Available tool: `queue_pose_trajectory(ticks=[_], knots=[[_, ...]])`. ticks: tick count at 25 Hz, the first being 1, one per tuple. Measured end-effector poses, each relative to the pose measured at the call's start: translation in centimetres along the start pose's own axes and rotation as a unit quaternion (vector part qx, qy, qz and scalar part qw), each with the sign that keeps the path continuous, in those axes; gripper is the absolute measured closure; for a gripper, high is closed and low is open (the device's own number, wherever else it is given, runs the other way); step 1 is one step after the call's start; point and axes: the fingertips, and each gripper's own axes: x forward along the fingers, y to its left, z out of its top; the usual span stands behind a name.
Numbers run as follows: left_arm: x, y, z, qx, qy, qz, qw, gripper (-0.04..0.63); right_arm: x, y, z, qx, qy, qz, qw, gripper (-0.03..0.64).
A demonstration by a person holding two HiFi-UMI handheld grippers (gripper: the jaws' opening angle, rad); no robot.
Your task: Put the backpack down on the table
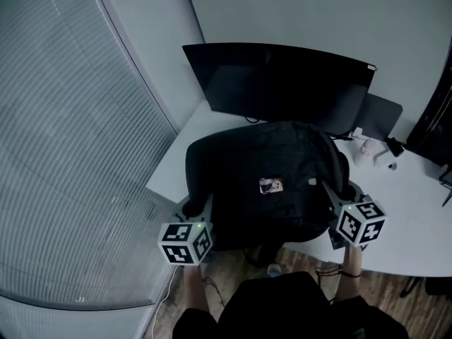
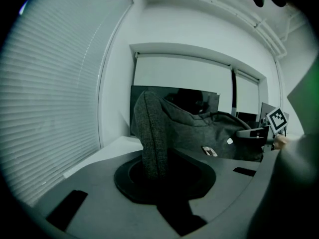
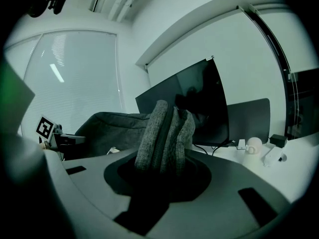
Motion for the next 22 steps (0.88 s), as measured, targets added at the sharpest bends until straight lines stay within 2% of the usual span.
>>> queue_pose_trajectory(ticks=[10, 15, 22], knots=[[7.4, 2.0, -3.2, -0.02, 0.057, -0.031, 0.9977, 0.518, 5.1, -3.1, -3.1, 0.019, 0.05, -0.027, 0.998, 0.514], [11.1, 2.6, -4.2, -0.03, 0.116, -0.049, 0.9916, 0.518, 7.1, -4.6, -4.4, 0.046, 0.097, -0.049, 0.993, 0.514], [15.7, 2.9, -6.7, -0.04, 0.16, -0.075, 0.9834, 0.518, 9.3, -6.8, -6.8, 0.061, 0.131, -0.077, 0.986, 0.514]])
